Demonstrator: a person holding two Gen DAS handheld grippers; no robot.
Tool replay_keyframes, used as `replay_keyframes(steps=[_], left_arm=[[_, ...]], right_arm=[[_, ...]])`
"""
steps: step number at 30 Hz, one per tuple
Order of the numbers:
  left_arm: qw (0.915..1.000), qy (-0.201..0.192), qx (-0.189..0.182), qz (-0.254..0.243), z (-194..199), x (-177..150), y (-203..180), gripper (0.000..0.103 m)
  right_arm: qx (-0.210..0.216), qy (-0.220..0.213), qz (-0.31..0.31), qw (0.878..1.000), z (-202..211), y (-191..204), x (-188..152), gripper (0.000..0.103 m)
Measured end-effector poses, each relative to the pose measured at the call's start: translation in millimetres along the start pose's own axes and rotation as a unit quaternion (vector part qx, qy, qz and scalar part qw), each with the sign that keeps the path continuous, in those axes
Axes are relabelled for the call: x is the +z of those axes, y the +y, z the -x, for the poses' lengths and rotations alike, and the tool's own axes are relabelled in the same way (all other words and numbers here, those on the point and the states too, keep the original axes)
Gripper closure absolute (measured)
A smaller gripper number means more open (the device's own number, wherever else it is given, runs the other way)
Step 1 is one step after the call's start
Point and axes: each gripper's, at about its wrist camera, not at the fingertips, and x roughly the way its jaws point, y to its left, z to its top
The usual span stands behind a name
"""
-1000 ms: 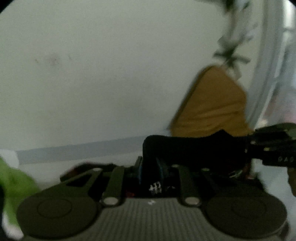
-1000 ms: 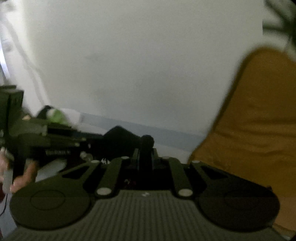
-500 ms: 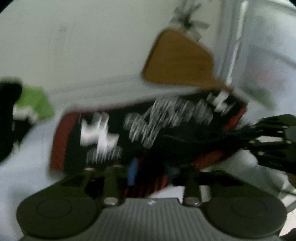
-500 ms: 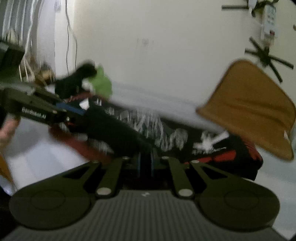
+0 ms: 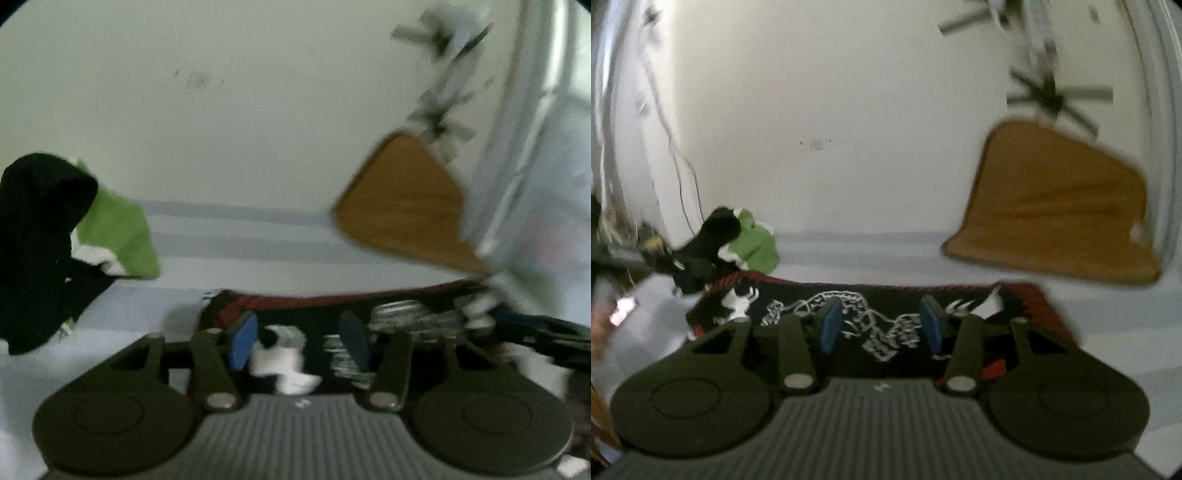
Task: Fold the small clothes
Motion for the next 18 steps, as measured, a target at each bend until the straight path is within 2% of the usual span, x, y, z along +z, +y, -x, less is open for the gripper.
replay_keyframes(steps=[2, 4, 6, 8, 10, 12, 14, 16, 18], left_arm=[[0.9988, 0.028, 0.040, 0.000, -30.6, -2.1, 9.6, 0.063], [0.9969, 0.007, 0.074, -0.025, -42.0, -5.6, 12.0, 0.066], [0.9957, 0.002, 0.088, -0.028, -46.3, -4.0, 11.0, 0.066], [0.9959, 0.010, 0.088, -0.015, -42.4, -0.4, 8.6, 0.067], [0.9976, 0.013, 0.068, 0.004, -29.5, -0.5, 7.9, 0.063], [0.9990, 0.002, 0.014, 0.042, -15.3, 1.1, 12.7, 0.061], [0.9977, -0.009, -0.034, 0.058, -2.9, 0.5, 7.6, 0.061], [0.9959, 0.000, -0.070, 0.058, -3.6, 0.2, -3.3, 0.061], [0.9922, 0.022, -0.110, 0.054, -12.1, -1.5, -18.1, 0.063]], right_arm=[[0.013, 0.028, -0.037, 0.999, -27.9, -4.8, -9.6, 0.054], [-0.013, 0.067, -0.041, 0.997, -52.8, -5.5, -24.6, 0.054], [-0.007, 0.050, -0.049, 0.998, -57.1, -13.7, -33.9, 0.059], [-0.004, 0.061, -0.074, 0.995, -53.5, -20.9, -28.3, 0.060], [-0.009, 0.061, -0.090, 0.994, -36.9, -27.3, -24.3, 0.057], [-0.013, 0.036, -0.107, 0.994, -9.5, -35.8, -22.9, 0.049], [-0.017, 0.007, -0.141, 0.990, 19.6, -52.2, -25.5, 0.045], [-0.033, -0.010, -0.185, 0.982, 41.9, -68.1, -31.9, 0.042], [-0.051, -0.008, -0.238, 0.970, 55.0, -88.3, -40.1, 0.039]])
